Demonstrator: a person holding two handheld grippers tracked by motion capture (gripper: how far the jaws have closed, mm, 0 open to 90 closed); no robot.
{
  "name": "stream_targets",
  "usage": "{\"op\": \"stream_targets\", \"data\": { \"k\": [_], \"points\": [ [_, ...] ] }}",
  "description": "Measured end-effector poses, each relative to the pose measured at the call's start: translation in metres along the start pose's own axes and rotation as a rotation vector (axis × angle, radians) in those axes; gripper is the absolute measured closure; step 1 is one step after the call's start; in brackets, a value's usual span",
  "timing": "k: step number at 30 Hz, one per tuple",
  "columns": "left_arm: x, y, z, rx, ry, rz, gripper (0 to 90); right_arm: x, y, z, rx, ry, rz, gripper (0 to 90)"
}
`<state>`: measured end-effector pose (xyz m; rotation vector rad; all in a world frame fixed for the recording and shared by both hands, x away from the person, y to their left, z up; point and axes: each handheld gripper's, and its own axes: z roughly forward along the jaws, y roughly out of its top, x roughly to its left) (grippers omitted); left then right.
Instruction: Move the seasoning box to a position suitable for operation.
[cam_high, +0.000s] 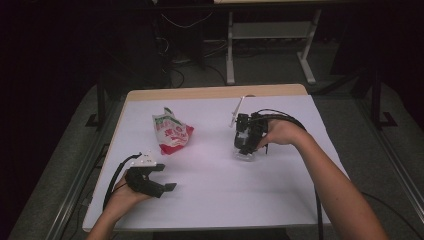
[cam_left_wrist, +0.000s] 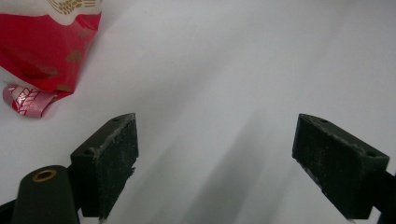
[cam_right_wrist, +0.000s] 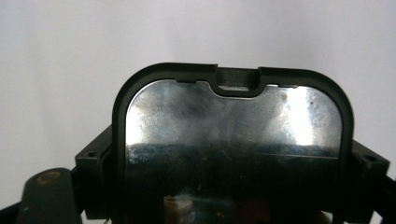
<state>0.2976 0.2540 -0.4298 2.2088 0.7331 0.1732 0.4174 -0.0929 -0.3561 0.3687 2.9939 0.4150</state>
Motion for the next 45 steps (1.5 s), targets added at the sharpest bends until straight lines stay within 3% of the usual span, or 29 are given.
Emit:
{"op": "stream_targets", "data": {
  "k": [5, 13, 24, 34, 45],
  "points": [
    [-0.001, 0.000, 0.001, 0.005, 0.003, 0.003, 14.1, 0.015, -0.001, -0.005, -0.024, -0.008, -0.038, 15.1],
    [-0.001, 0.000, 0.001, 0.002, -0.002, 0.007, 14.1, 0.034, -0.003, -0.003, -0.034, 0.005, -0.059, 15.1],
    [-0.002, 0.000, 0.003, 0.002, -0.009, -0.001, 14.1, 0.064, 0.001, -0.003, -0.050, 0.049, -0.102, 15.1],
    [-0.003, 0.000, 0.004, 0.006, -0.013, -0.004, 14.1, 0.084, 0.008, 0.010, -0.025, 0.096, -0.159, 15.1],
    [-0.004, 0.000, 0.004, 0.006, -0.021, 0.002, 14.1, 0.097, 0.020, 0.021, 0.026, 0.103, -0.233, 15.0]
  ]
}}
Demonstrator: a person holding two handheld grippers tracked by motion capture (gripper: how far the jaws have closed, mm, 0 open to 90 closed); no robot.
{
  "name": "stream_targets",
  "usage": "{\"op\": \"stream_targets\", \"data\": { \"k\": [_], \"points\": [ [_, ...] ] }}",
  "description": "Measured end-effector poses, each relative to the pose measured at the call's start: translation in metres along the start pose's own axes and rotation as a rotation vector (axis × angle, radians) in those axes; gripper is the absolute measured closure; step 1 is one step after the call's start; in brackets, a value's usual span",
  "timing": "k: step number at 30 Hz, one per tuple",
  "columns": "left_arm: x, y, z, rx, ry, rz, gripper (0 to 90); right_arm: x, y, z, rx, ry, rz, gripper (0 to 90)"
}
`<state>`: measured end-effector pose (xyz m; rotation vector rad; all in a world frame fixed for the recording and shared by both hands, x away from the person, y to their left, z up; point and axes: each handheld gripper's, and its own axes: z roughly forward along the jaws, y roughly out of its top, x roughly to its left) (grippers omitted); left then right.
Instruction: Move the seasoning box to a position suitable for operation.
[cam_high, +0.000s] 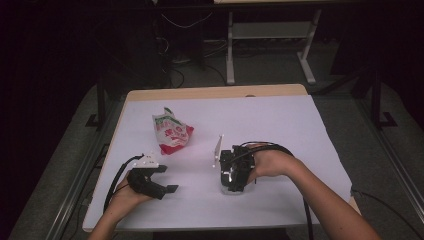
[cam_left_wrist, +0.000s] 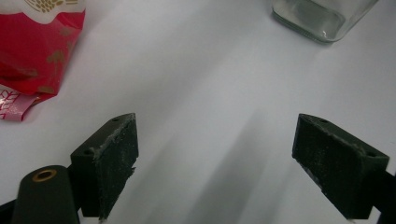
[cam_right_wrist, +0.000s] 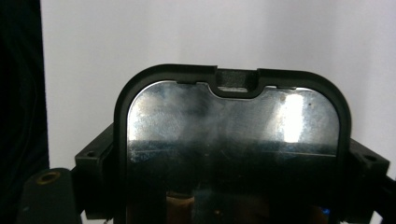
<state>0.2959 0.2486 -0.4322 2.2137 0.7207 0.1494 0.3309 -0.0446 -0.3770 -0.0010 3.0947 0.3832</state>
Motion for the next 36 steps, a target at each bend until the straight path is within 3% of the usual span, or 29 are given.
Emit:
{"op": "stream_targets", "data": {
  "k": [7, 13, 19, 23, 30, 36],
  "points": [
    [-0.002, 0.000, 0.001, 0.000, -0.005, 0.001, 14.1, 0.000, 0.004, 0.001, 0.016, 0.010, -0.011, 14.9],
    [-0.002, 0.001, 0.001, -0.006, -0.017, -0.005, 14.2, -0.001, -0.001, 0.000, -0.015, 0.014, 0.005, 11.4],
    [-0.003, 0.002, 0.001, -0.006, -0.034, -0.016, 14.3, -0.001, -0.014, -0.010, -0.087, -0.010, 0.044, 8.9],
    [-0.003, 0.002, 0.001, -0.005, -0.034, -0.013, 14.2, 0.001, -0.028, -0.024, -0.165, -0.017, 0.074, 8.2],
    [-0.004, 0.002, 0.002, -0.008, -0.030, -0.011, 14.2, 0.005, -0.054, -0.038, -0.244, -0.030, 0.129, 3.5],
    [-0.004, 0.004, 0.000, -0.023, -0.014, -0.011, 14.1, 0.007, -0.091, -0.041, -0.328, -0.052, 0.206, 5.3]
  ]
}}
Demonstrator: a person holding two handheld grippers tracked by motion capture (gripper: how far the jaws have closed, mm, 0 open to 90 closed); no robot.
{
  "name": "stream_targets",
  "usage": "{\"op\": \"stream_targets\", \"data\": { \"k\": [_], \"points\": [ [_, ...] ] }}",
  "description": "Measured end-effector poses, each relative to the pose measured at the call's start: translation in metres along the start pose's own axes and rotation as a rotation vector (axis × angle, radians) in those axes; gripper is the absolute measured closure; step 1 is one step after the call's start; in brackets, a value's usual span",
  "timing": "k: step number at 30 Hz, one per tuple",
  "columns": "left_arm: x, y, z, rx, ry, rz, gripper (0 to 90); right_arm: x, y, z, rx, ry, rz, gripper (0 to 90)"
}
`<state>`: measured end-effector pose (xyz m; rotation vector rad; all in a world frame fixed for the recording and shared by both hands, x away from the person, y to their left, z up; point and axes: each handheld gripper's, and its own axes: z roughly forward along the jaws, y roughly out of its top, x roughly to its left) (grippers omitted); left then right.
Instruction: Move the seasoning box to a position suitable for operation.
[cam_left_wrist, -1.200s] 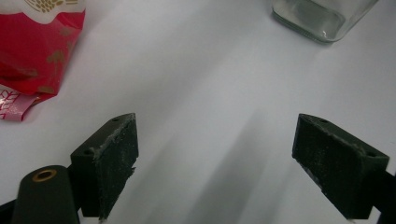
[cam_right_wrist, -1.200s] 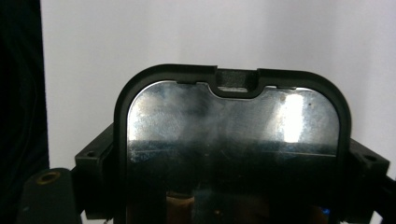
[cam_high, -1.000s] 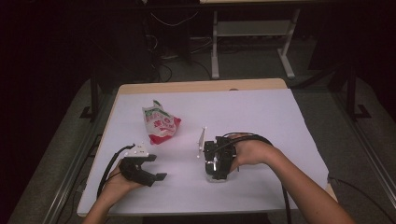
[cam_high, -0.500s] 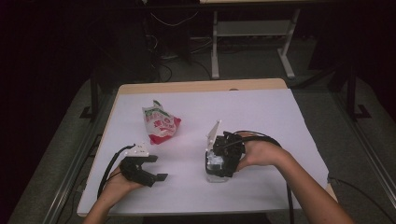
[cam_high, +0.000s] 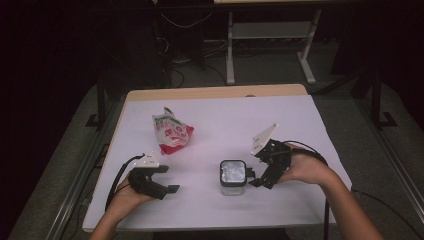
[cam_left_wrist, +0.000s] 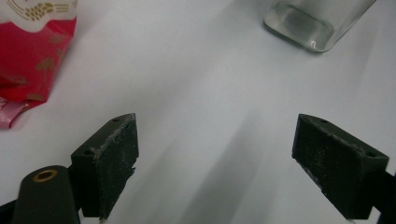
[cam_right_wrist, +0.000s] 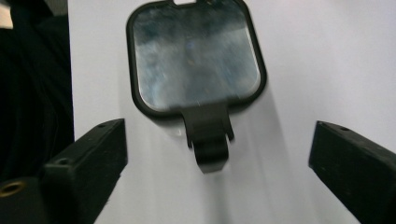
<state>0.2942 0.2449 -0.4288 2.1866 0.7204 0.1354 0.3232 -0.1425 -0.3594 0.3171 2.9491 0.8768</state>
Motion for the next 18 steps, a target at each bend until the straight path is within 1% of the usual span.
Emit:
{"op": "stream_targets", "data": {
  "k": [1, 2, 4, 6, 7, 8, 9, 11, 12, 13, 15, 16, 17, 18],
  "points": [
    [0.000, 0.001, -0.001, 0.000, 0.002, 0.004, 14.1, 0.000, -0.004, -0.001, -0.013, -0.003, 0.007, 5.5],
    [-0.001, 0.002, -0.001, -0.007, -0.001, -0.001, 14.1, -0.001, -0.010, -0.004, -0.028, -0.006, 0.025, 7.0],
    [-0.001, 0.003, -0.001, -0.004, -0.008, -0.004, 14.1, 0.000, -0.018, -0.006, -0.036, -0.021, 0.055, 7.9],
    [-0.001, 0.004, -0.001, -0.001, -0.012, 0.004, 14.1, -0.001, -0.022, -0.008, -0.038, -0.024, 0.060, 9.5],
    [-0.002, 0.005, 0.000, 0.001, -0.019, 0.006, 14.1, -0.001, -0.030, -0.013, -0.059, -0.044, 0.084, 13.7],
    [-0.003, 0.006, 0.001, 0.006, -0.022, 0.009, 14.1, 0.000, -0.034, -0.016, -0.078, -0.047, 0.102, 15.1],
    [-0.003, 0.006, 0.002, 0.012, -0.021, 0.019, 14.1, 0.001, -0.038, -0.017, -0.090, -0.050, 0.124, 18.5],
    [-0.003, 0.007, 0.002, 0.010, -0.029, 0.017, 14.1, 0.002, -0.046, -0.018, -0.127, -0.063, 0.159, 25.9],
    [-0.003, 0.007, 0.002, 0.008, -0.030, 0.019, 14.1, 0.001, -0.049, -0.017, -0.135, -0.073, 0.164, 30.6],
    [-0.003, 0.007, 0.002, 0.002, -0.032, 0.012, 14.1, 0.001, -0.053, -0.017, -0.154, -0.067, 0.185, 34.9],
    [-0.003, 0.007, 0.002, 0.005, -0.029, 0.017, 14.1, 0.002, -0.063, -0.015, -0.206, -0.078, 0.237, 45.4],
    [-0.003, 0.007, 0.002, 0.005, -0.029, 0.017, 14.1, 0.002, -0.067, -0.014, -0.228, -0.081, 0.248, 52.1],
    [-0.004, 0.005, 0.003, 0.000, -0.031, 0.016, 14.1, 0.002, -0.072, -0.012, -0.259, -0.087, 0.264, 56.3],
    [-0.005, 0.005, 0.003, -0.001, -0.030, 0.020, 14.1, 0.003, -0.076, -0.010, -0.274, -0.090, 0.272, 61.6]
  ]
}}
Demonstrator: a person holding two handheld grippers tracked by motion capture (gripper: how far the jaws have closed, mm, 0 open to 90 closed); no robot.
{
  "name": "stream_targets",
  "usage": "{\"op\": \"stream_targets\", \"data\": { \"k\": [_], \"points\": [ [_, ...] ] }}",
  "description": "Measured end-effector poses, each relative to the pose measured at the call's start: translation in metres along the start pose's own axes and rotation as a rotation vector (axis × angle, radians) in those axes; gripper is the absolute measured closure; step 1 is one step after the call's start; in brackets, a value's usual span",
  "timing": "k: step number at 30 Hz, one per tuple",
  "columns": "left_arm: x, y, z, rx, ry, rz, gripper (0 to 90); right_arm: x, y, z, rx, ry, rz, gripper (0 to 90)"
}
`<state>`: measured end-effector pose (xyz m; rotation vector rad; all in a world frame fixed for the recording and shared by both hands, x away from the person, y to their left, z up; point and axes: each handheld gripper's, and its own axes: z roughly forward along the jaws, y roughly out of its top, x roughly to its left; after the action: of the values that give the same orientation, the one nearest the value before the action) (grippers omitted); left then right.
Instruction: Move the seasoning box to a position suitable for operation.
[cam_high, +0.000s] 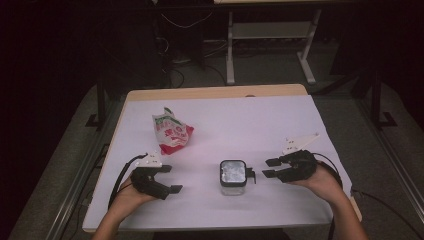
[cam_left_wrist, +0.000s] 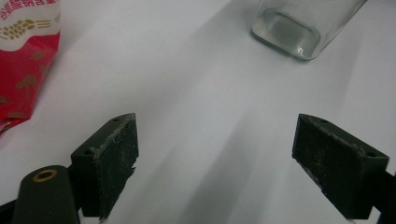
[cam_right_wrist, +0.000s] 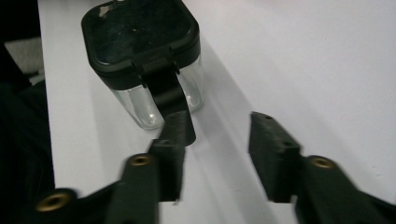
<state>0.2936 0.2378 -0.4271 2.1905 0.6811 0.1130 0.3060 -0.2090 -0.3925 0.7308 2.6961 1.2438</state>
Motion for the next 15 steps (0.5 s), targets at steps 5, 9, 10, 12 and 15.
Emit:
{"op": "stream_targets", "data": {
  "k": [5, 9, 10, 12, 15],
  "points": [
    [-0.003, -0.001, 0.000, 0.007, -0.002, 0.026, 14.2, 0.006, -0.016, 0.007, -0.043, 0.005, 0.012, 85.2],
    [-0.006, -0.002, 0.000, -0.009, -0.021, 0.016, 14.2, 0.014, -0.029, 0.014, -0.064, 0.042, 0.007, 89.7],
    [-0.007, -0.002, 0.000, -0.009, -0.021, 0.019, 14.2, 0.017, -0.030, 0.015, -0.062, 0.039, 0.004, 89.7],
    [-0.008, -0.004, 0.001, -0.025, -0.018, 0.021, 14.6, 0.019, -0.032, 0.016, -0.069, 0.046, 0.004, 89.7],
    [-0.008, -0.008, 0.002, -0.029, -0.046, 0.004, 14.5, 0.024, -0.029, 0.023, -0.093, 0.113, -0.003, 89.6]
  ]
}}
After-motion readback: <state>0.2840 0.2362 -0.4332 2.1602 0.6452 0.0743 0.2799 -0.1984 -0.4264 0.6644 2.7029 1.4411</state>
